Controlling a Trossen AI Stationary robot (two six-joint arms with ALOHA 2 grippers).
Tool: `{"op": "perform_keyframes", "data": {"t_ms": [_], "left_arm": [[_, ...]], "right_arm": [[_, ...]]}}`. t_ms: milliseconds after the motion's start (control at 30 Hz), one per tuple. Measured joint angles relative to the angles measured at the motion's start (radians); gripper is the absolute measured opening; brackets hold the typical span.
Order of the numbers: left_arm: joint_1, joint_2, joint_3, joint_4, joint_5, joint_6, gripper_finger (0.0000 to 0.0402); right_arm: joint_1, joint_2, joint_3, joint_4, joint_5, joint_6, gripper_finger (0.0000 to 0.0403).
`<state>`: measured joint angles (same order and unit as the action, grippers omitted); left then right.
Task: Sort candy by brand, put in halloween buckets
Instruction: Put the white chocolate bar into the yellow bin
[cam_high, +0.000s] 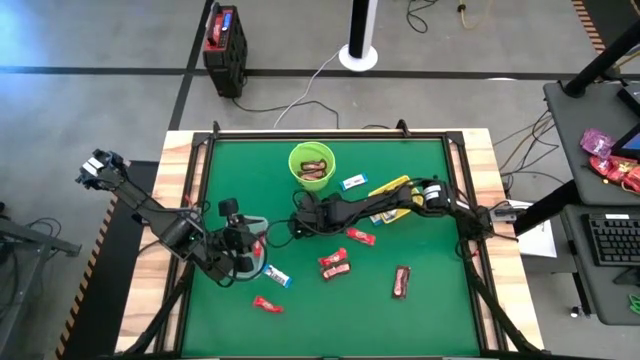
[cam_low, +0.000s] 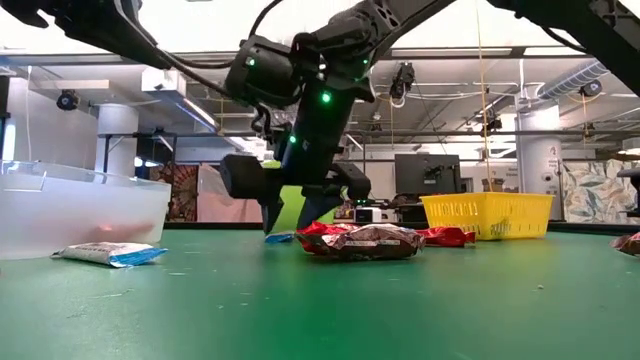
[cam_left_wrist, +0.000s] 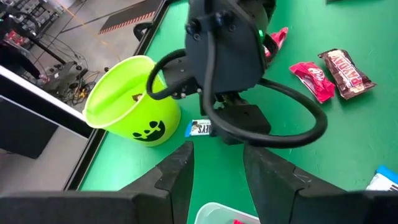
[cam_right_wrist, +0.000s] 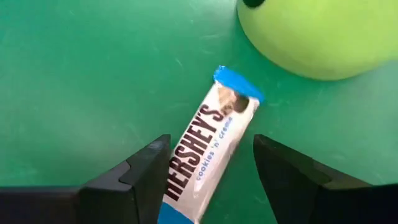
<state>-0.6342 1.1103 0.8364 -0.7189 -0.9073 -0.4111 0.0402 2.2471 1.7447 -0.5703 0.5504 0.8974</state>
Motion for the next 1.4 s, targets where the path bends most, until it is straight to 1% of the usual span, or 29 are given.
{"op": "perform_keyframes", "data": {"t_ms": [167,233,433,600,700,900,1033,1200,1400], "left_arm": [[0.000,0.000,0.000,0.003,-0.007,0.000,0.0123],[0.000,0.000,0.000,0.003,-0.006,0.000,0.0123],[0.000,0.000,0.000,0.002,-0.005,-0.002,0.0123],[0.000,0.000,0.000,0.001,0.001,-0.013,0.0123],[0.000,0.000,0.000,0.000,0.001,-0.013,0.0123],[0.000,0.000,0.000,-0.001,0.001,-0.018,0.0123],[0.000,0.000,0.000,-0.003,0.002,-0.018,0.0123],[0.000,0.001,0.000,-0.003,0.002,-0.018,0.0123],[0.000,0.001,0.000,-0.002,0.002,-0.018,0.0123]], "right_arm": [[0.007,0.000,-0.040,0.039,-0.003,0.004,0.0203],[0.008,-0.003,-0.055,0.045,-0.025,-0.005,0.0191],[0.027,-0.007,-0.065,0.033,-0.079,-0.154,0.0140],[0.040,-0.016,-0.067,0.021,-0.121,-0.224,0.0097],[0.045,-0.030,-0.069,0.012,-0.136,-0.253,0.0089],[0.051,-0.070,-0.072,-0.038,-0.171,-0.278,0.0095],[0.054,-0.090,-0.073,-0.065,-0.198,-0.287,0.0087],[0.059,-0.096,-0.073,-0.081,-0.220,-0.293,0.0066],[0.061,-0.099,-0.072,-0.080,-0.219,-0.309,0.0034]]}}
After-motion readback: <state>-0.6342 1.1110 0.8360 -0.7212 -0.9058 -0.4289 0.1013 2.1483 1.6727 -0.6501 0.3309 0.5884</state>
